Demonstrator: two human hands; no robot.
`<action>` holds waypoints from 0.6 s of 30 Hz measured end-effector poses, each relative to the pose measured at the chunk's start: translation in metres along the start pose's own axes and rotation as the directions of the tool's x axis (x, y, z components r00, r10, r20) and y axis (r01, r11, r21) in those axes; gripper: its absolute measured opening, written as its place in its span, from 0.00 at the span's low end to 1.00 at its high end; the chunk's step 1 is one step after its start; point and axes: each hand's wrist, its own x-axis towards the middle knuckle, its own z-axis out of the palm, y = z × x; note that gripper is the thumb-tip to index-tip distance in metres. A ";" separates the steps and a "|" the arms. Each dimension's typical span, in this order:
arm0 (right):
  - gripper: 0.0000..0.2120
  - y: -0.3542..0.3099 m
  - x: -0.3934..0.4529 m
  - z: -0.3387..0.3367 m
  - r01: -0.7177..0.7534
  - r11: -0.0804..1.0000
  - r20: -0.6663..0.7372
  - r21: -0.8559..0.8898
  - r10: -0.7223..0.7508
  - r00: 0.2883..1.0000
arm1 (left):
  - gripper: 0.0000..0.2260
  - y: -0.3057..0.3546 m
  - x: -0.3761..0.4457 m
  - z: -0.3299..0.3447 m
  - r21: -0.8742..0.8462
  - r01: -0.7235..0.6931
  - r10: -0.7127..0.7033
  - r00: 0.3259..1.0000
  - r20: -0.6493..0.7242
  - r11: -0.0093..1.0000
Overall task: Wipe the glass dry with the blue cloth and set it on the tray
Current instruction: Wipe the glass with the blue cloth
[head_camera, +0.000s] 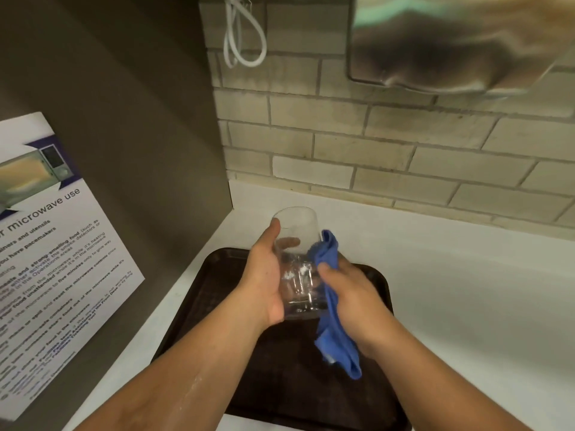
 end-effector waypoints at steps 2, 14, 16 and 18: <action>0.20 0.005 -0.011 0.011 0.085 0.981 0.046 -0.175 -0.078 0.996 | 0.27 0.001 0.001 -0.001 0.053 -0.019 0.020 0.999 -0.026 0.998; 0.22 -0.011 -0.002 0.009 0.043 0.998 0.004 -0.043 -0.043 0.999 | 0.25 0.010 -0.012 0.007 0.016 -0.036 0.036 0.999 0.000 0.999; 0.27 -0.003 -0.015 0.017 0.102 0.977 0.078 -0.189 -0.088 0.993 | 0.26 0.008 -0.009 0.004 0.038 -0.026 0.027 0.999 -0.026 0.999; 0.28 -0.003 -0.006 0.017 0.153 0.941 0.006 -0.301 -0.159 0.987 | 0.28 -0.001 -0.008 0.004 0.052 0.009 -0.008 1.000 -0.025 0.999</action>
